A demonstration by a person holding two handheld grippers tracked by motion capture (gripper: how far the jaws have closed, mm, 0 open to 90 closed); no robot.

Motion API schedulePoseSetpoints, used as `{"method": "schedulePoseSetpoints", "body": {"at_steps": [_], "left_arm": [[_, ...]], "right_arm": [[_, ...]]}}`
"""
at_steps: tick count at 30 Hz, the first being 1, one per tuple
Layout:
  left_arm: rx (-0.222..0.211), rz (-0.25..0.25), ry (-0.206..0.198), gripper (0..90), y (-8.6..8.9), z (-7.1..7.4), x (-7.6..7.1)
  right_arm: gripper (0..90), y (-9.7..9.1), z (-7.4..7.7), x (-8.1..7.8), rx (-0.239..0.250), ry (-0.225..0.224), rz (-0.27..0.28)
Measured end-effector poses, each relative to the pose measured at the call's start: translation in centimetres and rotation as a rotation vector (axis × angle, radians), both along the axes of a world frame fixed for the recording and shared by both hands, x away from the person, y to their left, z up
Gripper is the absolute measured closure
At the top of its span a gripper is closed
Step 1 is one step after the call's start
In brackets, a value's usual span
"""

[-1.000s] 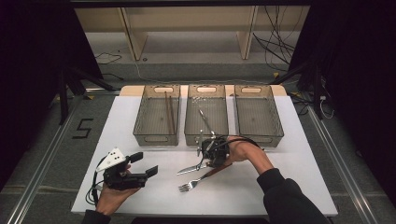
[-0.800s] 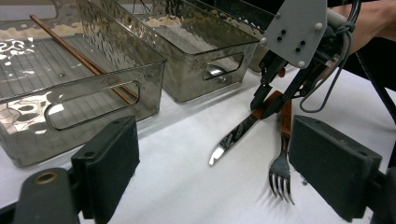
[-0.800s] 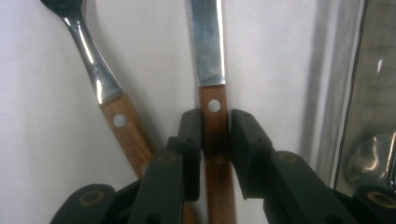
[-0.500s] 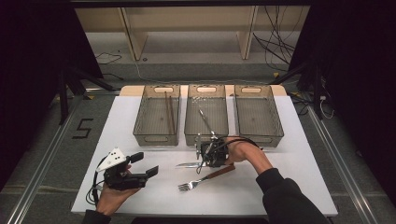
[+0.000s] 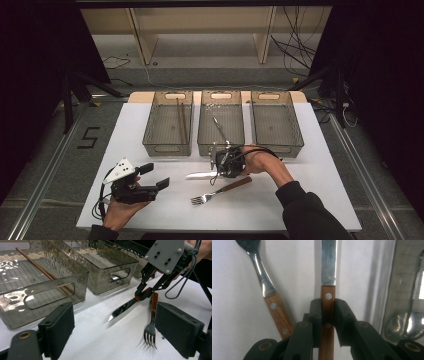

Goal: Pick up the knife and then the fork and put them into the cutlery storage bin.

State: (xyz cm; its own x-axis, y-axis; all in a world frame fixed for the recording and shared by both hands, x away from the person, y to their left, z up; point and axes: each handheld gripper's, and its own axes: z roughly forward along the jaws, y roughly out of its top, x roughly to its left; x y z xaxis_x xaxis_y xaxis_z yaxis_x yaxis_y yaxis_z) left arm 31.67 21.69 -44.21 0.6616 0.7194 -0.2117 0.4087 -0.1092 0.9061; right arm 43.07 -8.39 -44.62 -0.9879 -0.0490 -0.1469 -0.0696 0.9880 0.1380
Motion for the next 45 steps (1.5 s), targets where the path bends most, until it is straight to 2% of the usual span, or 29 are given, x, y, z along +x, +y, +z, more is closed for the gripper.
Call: {"method": "schedulePoseSetpoints", "body": {"at_steps": [9, 13, 16, 20, 26, 39, 43, 45], "left_arm": [[0.001, 0.002, -0.001, 16.2, 0.0, 0.0, 0.0], [0.002, 0.004, -0.003, 16.2, 0.0, 0.0, 0.0], [0.001, 0.004, -0.004, 16.2, 0.0, 0.0, 0.0], [-0.004, 0.007, -0.005, 16.2, 0.1, 0.0, 0.0], [-0.004, 0.008, -0.006, 16.2, 0.1, 0.0, 0.0], [-0.006, 0.008, -0.011, 16.2, 0.1, 0.1, 0.0], [-0.007, 0.009, -0.013, 16.2, 0.2, 0.1, -0.1], [-0.007, 0.01, -0.014, 16.2, 0.2, 0.1, -0.1]], "right_arm": [[77.4, -1.1, 2.3, -0.4, 0.116, -0.016, -0.031], [77.4, -1.7, 3.3, -0.6, 0.148, -0.006, -0.051], [77.5, -2.2, 3.8, -0.4, 0.191, -0.009, -0.054], [77.4, -2.9, 4.6, -0.2, 0.255, -0.003, -0.09], [77.4, -4.1, 6.1, 0.4, 0.389, 0.005, -0.196], [77.4, -7.6, 8.1, 1.7, 0.61, 0.01, -0.398], [77.4, -8.9, 8.8, 2.4, 0.681, 0.011, -0.512], [77.4, -9.5, 9.1, 2.6, 0.709, -0.014, -0.569]]}}
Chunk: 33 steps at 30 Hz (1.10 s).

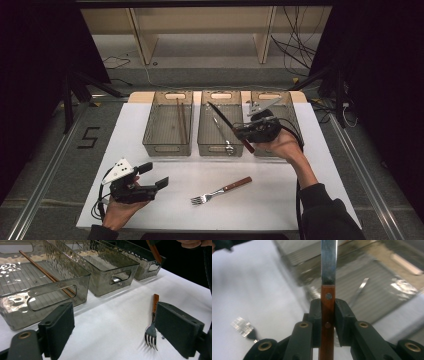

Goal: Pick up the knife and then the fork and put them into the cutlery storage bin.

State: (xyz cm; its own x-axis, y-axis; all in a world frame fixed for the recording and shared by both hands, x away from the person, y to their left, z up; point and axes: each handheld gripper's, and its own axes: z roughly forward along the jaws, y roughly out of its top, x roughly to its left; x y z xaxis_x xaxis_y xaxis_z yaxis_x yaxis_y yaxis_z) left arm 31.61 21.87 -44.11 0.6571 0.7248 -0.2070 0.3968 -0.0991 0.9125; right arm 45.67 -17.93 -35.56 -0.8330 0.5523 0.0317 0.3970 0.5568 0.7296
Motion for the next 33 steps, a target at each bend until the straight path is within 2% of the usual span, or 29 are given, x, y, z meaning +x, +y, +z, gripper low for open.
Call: {"method": "schedulePoseSetpoints", "body": {"at_steps": [5, 10, 17, 20, 25, 33], "left_arm": [[0.001, -0.001, 0.002, 16.2, 0.0, 0.0, 0.0], [0.002, 0.0, 0.001, 16.2, -0.1, 0.0, 0.0], [-0.002, 0.004, -0.005, 16.2, 0.0, 0.0, 0.0], [-0.002, 0.004, -0.007, 16.2, 0.0, 0.1, -0.1], [-0.003, 0.004, -0.011, 16.2, 0.1, 0.1, -0.1], [-0.002, 0.004, -0.013, 16.2, 0.0, 0.1, -0.1]], "right_arm": [[77.4, -1.7, 0.5, 0.7, 0.044, -0.001, -0.11], [77.4, -3.3, 0.8, 1.4, 0.062, 0.0, -0.195], [77.4, -5.3, 1.1, 2.6, 0.089, 0.025, -0.316], [77.4, -6.1, 1.1, 3.3, 0.105, 0.041, -0.394], [77.4, -7.1, 0.7, 4.1, 0.091, 0.053, -0.465], [77.3, -7.6, -0.1, 4.9, 0.063, 0.077, -0.511]]}}
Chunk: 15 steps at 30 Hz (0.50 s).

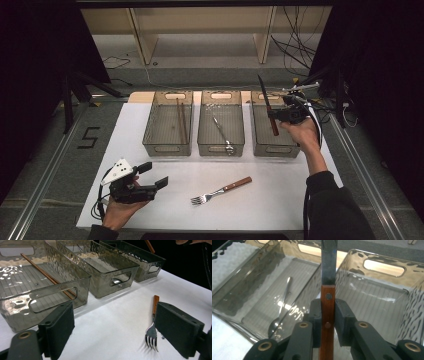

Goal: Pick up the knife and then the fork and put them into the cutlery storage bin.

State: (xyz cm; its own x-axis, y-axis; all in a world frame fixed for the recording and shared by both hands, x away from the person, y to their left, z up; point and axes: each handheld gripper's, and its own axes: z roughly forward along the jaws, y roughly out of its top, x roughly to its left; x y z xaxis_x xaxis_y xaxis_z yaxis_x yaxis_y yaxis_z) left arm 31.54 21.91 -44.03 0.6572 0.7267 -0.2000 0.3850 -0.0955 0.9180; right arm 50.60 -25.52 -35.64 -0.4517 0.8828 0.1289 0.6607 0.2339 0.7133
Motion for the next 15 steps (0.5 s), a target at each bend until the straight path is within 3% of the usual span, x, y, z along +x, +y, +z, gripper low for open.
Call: {"method": "schedulePoseSetpoints", "body": {"at_steps": [15], "left_arm": [[-0.001, -0.001, 0.0, 16.2, -0.01, -0.01, -0.01]], "right_arm": [[77.3, -0.04, -0.97, 0.98, -0.022, 0.042, -0.035]]}}
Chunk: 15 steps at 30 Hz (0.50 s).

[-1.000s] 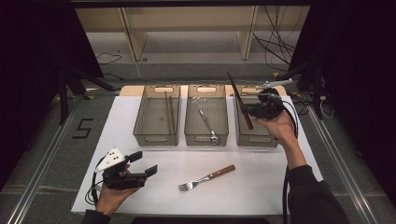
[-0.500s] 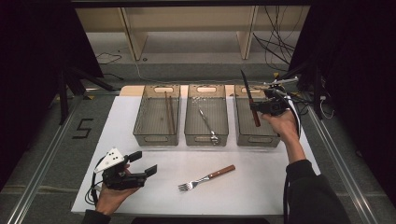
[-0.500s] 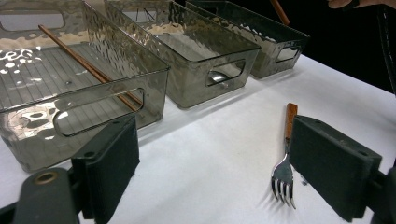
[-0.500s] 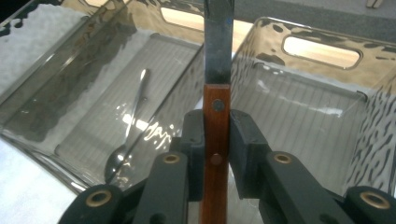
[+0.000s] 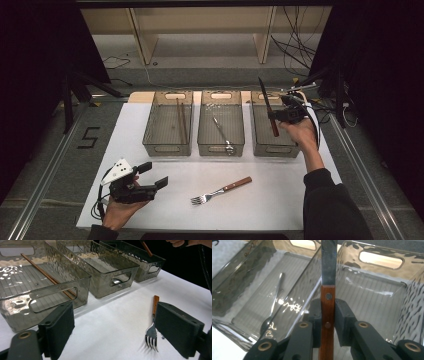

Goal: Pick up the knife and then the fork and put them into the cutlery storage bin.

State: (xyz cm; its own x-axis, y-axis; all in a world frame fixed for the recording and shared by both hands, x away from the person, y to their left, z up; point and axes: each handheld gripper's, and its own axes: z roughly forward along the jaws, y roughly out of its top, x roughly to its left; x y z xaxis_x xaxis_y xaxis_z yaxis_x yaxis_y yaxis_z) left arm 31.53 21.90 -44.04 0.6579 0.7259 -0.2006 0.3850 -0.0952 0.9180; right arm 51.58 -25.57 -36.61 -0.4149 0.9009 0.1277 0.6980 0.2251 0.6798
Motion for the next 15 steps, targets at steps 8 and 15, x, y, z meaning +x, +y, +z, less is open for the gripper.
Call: {"method": "schedulePoseSetpoints", "body": {"at_steps": [8, 15], "left_arm": [[0.001, 0.0, -0.001, 16.2, 0.01, 0.0, 0.02], [0.001, -0.001, -0.001, 16.2, 0.02, 0.02, -0.01]], "right_arm": [[77.3, 0.13, -0.46, 0.45, -0.001, 0.024, -0.013], [77.3, 0.37, -0.94, 0.74, -0.008, 0.059, -0.028]]}}
